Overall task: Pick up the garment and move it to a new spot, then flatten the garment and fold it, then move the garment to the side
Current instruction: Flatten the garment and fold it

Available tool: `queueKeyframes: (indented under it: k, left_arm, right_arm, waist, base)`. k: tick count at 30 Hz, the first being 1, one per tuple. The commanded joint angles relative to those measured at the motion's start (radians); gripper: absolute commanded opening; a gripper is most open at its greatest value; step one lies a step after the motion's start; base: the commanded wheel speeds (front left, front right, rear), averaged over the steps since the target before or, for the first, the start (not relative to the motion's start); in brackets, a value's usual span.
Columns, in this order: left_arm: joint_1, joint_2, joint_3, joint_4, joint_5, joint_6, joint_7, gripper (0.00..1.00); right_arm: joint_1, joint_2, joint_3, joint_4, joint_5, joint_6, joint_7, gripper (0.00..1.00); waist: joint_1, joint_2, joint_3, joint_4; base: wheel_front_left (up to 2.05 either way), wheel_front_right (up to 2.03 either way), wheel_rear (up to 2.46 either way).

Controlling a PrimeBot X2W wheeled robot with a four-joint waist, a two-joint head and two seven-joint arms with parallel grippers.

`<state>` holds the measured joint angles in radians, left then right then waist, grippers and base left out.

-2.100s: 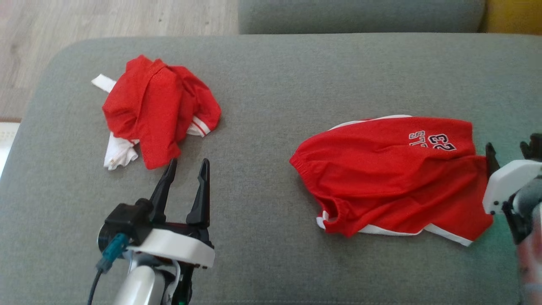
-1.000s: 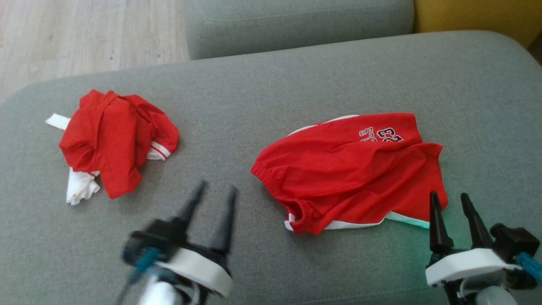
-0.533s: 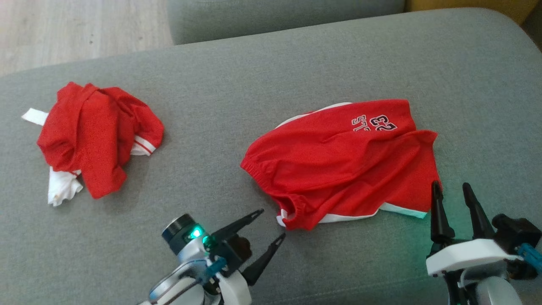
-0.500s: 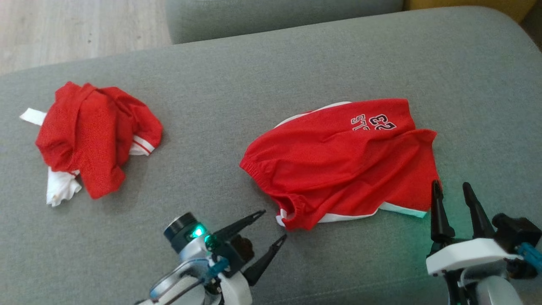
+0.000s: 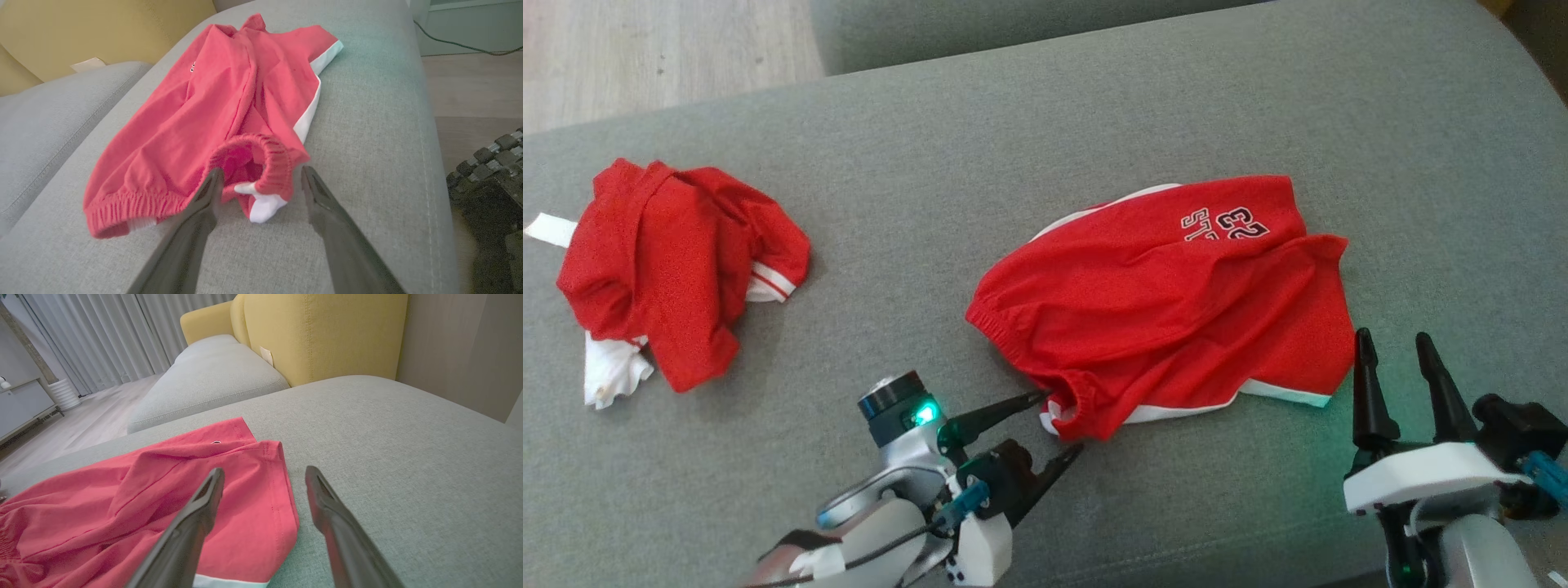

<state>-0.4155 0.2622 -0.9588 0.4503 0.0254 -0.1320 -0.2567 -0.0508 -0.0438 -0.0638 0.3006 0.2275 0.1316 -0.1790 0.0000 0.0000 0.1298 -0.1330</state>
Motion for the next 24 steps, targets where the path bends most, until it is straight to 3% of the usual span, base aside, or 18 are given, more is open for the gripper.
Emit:
queueKeyframes:
  k: [1,16,17,18,20,21,22,24]
  left_arm:
    - [-0.057,0.027,0.026,-0.018,0.002,0.001,-0.005,1.00]
    - [-0.174,0.037,-0.100,0.075,-0.002,0.001,-0.005,1.00]
    - [-0.176,0.037,-0.102,0.074,-0.005,0.001,-0.005,0.94]
    - [-0.178,0.037,-0.104,0.072,-0.008,0.001,-0.005,0.81]
    - [-0.177,0.039,-0.111,0.068,-0.011,0.001,-0.005,0.35]
    - [-0.176,0.041,-0.115,0.067,-0.014,0.001,-0.005,0.07]
    - [-0.176,0.042,-0.118,0.066,-0.015,0.001,-0.005,0.00]
    - [-0.175,0.044,-0.122,0.064,-0.019,0.001,-0.005,0.00]
  right_arm:
    - [-0.035,-0.006,0.026,-0.025,-0.004,-0.001,-0.007,1.00]
    - [-0.049,-0.006,0.036,-0.019,0.000,-0.001,-0.002,1.00]
    - [-0.050,-0.006,0.035,-0.018,0.000,-0.001,-0.002,1.00]
    - [-0.051,-0.006,0.033,-0.016,0.000,-0.001,-0.002,1.00]
    - [-0.052,-0.006,0.030,-0.011,-0.001,-0.001,-0.004,1.00]
    - [-0.053,-0.006,0.029,-0.008,-0.001,-0.001,-0.004,1.00]
    - [-0.053,-0.006,0.028,-0.006,-0.002,-0.001,-0.004,1.00]
    - [-0.053,-0.006,0.025,0.000,-0.004,-0.001,-0.003,1.00]
  waist:
    - [0.0000,0.0000,0.002,-0.002]
    - [0.0000,0.0000,0.025,-0.017]
    - [0.0000,0.0000,0.026,-0.018]
    - [0.0000,0.0000,0.026,-0.019]
    - [0.0000,0.0000,0.027,-0.020]
    - [0.0000,0.0000,0.028,-0.019]
    - [0.0000,0.0000,0.028,-0.019]
    - [0.0000,0.0000,0.027,-0.016]
  base:
    - [0.00,0.00,0.00]
    - [0.00,0.00,0.00]
    - [0.00,0.00,0.00]
    - [0.00,0.00,0.00]
    - [0.00,0.00,0.00]
    - [0.00,0.00,0.00]
    - [0.00,0.00,0.00]
    - [0.00,0.00,0.00]
